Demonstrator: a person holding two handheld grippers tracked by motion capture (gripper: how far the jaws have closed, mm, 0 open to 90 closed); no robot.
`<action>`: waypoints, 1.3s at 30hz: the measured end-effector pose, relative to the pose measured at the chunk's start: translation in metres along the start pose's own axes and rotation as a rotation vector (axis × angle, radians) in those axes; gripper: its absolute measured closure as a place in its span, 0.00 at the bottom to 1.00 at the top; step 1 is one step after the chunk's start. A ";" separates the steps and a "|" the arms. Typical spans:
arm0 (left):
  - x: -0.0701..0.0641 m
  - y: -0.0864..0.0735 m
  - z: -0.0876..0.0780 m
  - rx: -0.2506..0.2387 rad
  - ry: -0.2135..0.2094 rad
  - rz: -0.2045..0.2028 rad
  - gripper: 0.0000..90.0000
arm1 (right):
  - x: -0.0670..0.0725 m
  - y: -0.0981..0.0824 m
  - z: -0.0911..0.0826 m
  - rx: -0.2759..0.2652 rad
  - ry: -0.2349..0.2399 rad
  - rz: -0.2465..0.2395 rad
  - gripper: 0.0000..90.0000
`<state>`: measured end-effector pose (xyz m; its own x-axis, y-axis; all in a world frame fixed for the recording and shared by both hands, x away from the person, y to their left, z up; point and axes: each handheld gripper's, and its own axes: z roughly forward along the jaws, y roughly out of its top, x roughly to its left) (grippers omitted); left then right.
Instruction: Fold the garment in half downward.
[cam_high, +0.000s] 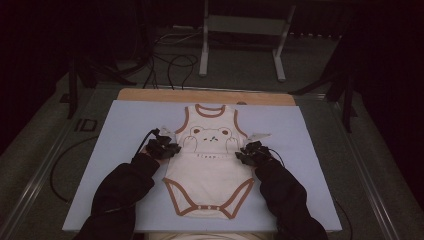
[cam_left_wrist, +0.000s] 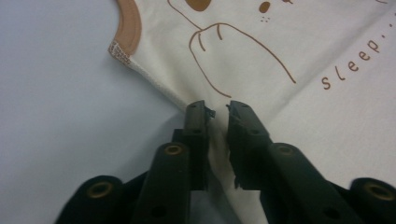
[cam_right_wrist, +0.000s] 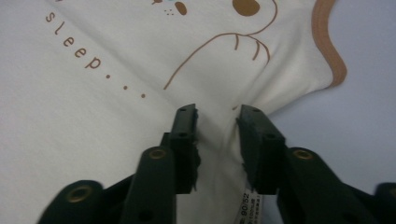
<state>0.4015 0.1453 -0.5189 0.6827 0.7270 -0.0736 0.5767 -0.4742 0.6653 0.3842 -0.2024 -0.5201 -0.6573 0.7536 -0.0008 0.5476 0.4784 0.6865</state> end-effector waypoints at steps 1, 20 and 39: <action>0.000 0.000 0.000 -0.001 -0.005 -0.002 0.94 | 0.001 0.000 0.000 0.000 -0.001 -0.007 0.82; -0.008 0.002 -0.012 -0.057 0.028 0.019 0.99 | 0.000 0.003 -0.014 -0.047 0.021 0.005 0.99; -0.021 0.004 -0.039 -0.110 0.019 0.046 0.99 | 0.015 0.004 -0.040 -0.103 0.021 -0.024 0.99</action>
<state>0.3719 0.1475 -0.4863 0.6985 0.7151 -0.0278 0.4910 -0.4507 0.7455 0.3559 -0.2069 -0.4883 -0.6806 0.7327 -0.0035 0.4764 0.4462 0.7576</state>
